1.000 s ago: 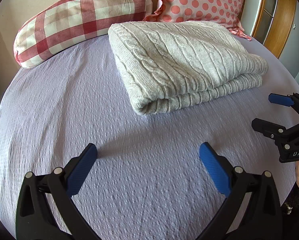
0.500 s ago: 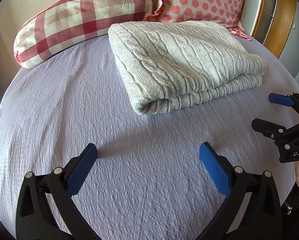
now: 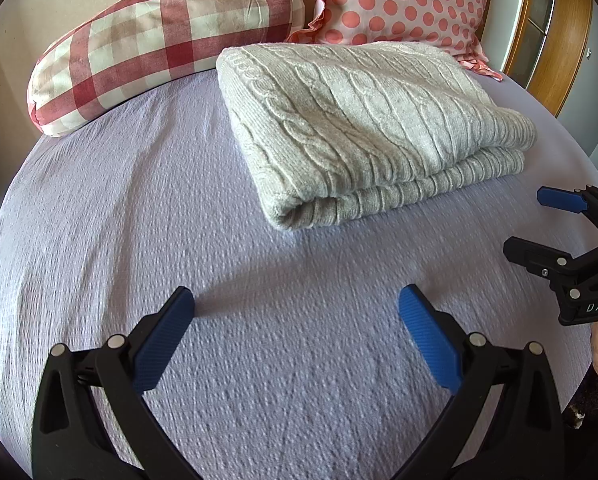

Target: Fold small clothes

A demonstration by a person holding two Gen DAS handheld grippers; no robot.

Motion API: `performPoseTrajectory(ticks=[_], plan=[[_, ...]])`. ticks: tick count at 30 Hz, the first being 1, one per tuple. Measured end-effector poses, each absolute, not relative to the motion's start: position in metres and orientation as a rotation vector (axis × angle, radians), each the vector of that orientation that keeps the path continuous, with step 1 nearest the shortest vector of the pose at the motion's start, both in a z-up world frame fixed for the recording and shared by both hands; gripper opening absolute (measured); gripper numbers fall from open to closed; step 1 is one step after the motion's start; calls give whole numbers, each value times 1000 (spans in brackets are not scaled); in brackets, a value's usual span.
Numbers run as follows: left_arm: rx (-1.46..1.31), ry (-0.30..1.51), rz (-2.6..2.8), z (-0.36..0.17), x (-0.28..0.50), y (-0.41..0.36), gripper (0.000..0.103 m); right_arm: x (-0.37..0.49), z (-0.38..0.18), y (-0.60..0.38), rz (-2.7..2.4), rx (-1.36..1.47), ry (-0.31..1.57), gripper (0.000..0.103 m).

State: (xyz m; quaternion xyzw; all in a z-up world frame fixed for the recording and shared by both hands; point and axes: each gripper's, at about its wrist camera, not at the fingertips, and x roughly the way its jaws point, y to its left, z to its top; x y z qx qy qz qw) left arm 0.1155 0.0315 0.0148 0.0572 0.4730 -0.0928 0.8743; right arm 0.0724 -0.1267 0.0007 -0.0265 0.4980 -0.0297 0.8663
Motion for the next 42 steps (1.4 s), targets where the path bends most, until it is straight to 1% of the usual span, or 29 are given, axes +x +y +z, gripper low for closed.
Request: performPoseTrajectory(ticks=[42], plan=[[123,1005,-198,15,119,30,101,72,1,-127,-63,-54,1042,102]])
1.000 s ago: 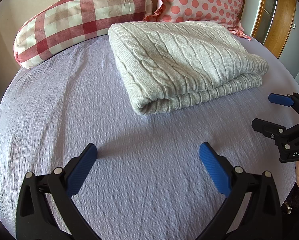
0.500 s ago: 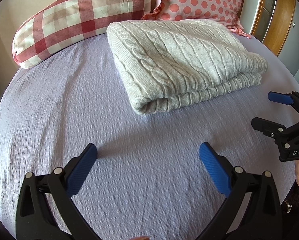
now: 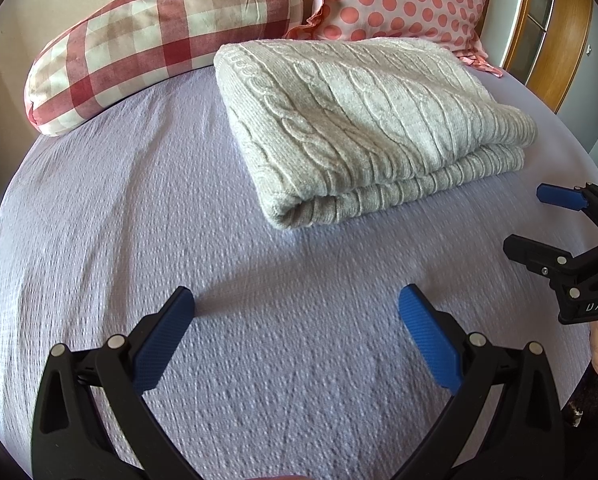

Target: Fold small clothes

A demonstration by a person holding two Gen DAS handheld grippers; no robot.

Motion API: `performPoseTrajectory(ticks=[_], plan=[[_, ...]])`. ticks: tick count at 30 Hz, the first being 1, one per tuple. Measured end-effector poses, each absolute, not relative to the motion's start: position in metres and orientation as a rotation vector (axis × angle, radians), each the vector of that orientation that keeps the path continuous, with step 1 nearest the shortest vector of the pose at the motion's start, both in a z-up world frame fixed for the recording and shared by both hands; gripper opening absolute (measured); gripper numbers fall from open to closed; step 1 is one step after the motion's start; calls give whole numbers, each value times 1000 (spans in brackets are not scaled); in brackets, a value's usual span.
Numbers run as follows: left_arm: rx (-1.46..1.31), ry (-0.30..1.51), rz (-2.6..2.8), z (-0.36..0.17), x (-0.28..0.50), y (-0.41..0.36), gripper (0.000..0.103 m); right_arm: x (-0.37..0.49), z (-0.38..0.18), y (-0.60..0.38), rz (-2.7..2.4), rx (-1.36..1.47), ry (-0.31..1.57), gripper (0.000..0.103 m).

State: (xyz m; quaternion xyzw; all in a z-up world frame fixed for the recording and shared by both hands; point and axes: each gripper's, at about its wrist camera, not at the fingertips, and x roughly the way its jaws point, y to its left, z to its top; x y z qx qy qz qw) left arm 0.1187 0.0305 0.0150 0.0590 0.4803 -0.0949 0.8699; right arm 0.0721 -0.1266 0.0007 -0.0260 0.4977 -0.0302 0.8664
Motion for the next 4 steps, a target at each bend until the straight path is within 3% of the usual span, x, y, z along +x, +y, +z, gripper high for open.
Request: performPoseTrajectory(ticks=[4], plan=[[123,1003,-199,15,118,31,101,72,1,-127,-63,-54,1042,102]])
